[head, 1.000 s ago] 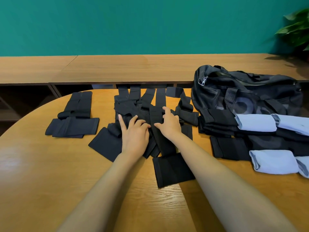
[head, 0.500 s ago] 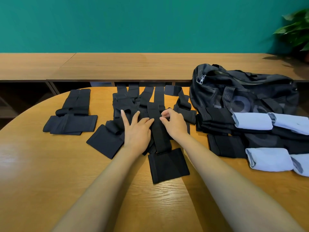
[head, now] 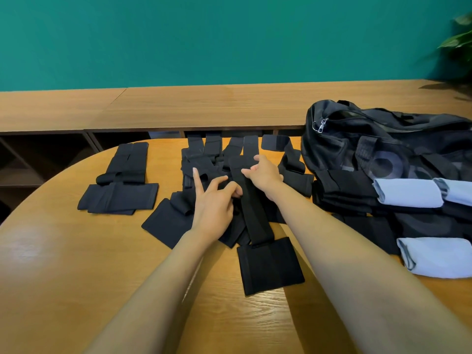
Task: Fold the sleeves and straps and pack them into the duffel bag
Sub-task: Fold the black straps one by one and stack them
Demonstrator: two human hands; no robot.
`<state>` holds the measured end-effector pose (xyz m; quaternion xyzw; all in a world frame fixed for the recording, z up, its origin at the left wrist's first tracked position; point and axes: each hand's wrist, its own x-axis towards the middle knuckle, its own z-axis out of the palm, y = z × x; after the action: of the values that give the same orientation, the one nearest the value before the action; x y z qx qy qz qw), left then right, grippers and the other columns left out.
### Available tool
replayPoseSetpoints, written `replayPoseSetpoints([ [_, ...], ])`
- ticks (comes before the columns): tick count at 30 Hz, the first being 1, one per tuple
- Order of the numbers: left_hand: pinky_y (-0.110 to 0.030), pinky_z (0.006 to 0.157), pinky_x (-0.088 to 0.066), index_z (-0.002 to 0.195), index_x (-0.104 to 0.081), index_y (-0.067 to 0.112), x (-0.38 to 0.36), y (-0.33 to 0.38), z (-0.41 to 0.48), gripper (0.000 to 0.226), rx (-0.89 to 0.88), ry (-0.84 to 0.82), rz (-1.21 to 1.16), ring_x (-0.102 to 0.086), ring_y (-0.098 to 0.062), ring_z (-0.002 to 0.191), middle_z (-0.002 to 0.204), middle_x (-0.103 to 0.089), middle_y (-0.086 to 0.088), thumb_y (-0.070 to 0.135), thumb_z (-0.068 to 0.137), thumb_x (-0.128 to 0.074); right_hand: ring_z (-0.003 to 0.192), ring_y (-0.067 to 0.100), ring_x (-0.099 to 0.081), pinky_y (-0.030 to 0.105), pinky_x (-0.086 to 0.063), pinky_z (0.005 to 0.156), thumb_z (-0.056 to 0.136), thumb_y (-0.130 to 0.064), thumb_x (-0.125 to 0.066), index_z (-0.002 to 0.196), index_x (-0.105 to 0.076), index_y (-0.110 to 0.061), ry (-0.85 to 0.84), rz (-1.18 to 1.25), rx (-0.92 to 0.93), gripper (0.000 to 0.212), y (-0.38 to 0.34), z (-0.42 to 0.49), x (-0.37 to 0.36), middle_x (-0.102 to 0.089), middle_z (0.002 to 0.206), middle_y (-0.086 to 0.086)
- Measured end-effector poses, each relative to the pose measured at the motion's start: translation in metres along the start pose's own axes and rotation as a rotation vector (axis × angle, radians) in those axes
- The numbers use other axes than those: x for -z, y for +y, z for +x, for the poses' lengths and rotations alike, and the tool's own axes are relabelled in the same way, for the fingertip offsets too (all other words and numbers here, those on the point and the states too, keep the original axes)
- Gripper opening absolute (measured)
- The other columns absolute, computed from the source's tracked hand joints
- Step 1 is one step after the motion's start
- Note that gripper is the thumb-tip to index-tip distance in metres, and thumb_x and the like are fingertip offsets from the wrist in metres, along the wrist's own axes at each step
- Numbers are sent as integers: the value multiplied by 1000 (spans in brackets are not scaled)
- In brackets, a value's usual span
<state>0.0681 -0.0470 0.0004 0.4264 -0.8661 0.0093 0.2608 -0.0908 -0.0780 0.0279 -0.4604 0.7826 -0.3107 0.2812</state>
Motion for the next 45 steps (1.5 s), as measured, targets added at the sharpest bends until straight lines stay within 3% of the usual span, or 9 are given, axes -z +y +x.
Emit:
replayPoseSetpoints([
  [3, -45, 115, 24, 97, -58, 25, 3, 0, 12, 22, 77, 52, -74, -52, -11, 115, 82, -64, 17, 10, 84, -66, 93, 27, -53, 51, -39, 94, 93, -34, -64, 82, -60, -27, -19, 191, 113, 14, 5, -1, 1, -60, 81, -5],
  [5, -48, 117, 18, 108, -55, 25, 6, 0, 24, 28, 197, 59, -95, -50, -13, 115, 94, -62, 15, 16, 86, -69, 79, 25, -50, 60, -41, 92, 93, -33, -64, 61, -49, -29, 12, 256, 202, 35, 10, -3, 5, -48, 67, -7],
  [11, -53, 105, 30, 123, -61, 28, 4, -8, 49, 26, 260, -174, -216, -43, -14, 133, 122, -63, 11, 29, 98, -56, 98, 20, -65, 37, -54, 86, 97, -14, -60, 105, -71, -10, -17, 445, 361, 15, 15, -29, 29, -71, 100, 4],
  [19, -45, 108, 31, 109, -72, 32, 9, -5, 59, 22, 240, -149, -244, -58, -12, 116, 101, -71, 13, 29, 100, -52, 99, 2, -54, 22, -43, 93, 94, -11, -62, 84, -68, -17, -12, 341, 474, 13, 44, -52, 42, -65, 97, -12],
  [27, -47, 116, 22, 103, -74, 27, 0, -6, 57, 26, 331, -73, -43, -60, -17, 108, 91, -71, 7, 18, 101, -50, 111, -9, -40, 44, -31, 107, 89, -18, -69, 89, -62, -52, 63, 130, 572, 34, 63, -100, 52, -61, 97, -39],
  [33, -55, 112, 23, 130, -61, 23, 8, -11, 56, 31, 377, -102, -46, -44, -21, 134, 127, -64, -1, 23, 101, -50, 74, 12, -48, 28, -37, 68, 92, -19, -66, 60, -54, -30, 184, 300, 442, 36, 54, -108, 80, -53, 63, -15],
  [36, -51, 109, 25, 149, -37, 18, 14, 10, 46, 52, 313, -1, -4, -19, -21, 149, 153, -39, -3, 30, 100, -50, 69, 24, -53, 38, -47, 68, 93, -25, -65, 70, -57, -6, 281, 256, 410, 30, 44, -79, 82, -58, 67, 4],
  [41, -45, 115, 23, 137, -54, 18, 23, 40, -6, 41, 172, 187, -164, -33, -18, 143, 142, -51, 1, 27, 96, -55, 123, 27, -51, 50, -38, 105, 94, -29, -64, 134, -57, -19, 252, -46, 269, 42, 41, -36, 74, -67, 122, 0],
  [45, -38, 119, 18, 128, -63, 22, 21, 52, -56, 33, 103, 86, -281, -43, -9, 134, 133, -59, 5, 24, 95, -58, 140, 22, -32, 43, -30, 114, 98, -28, -58, 146, -43, -17, 256, -121, 346, 51, 55, -64, 69, -49, 146, 1],
])
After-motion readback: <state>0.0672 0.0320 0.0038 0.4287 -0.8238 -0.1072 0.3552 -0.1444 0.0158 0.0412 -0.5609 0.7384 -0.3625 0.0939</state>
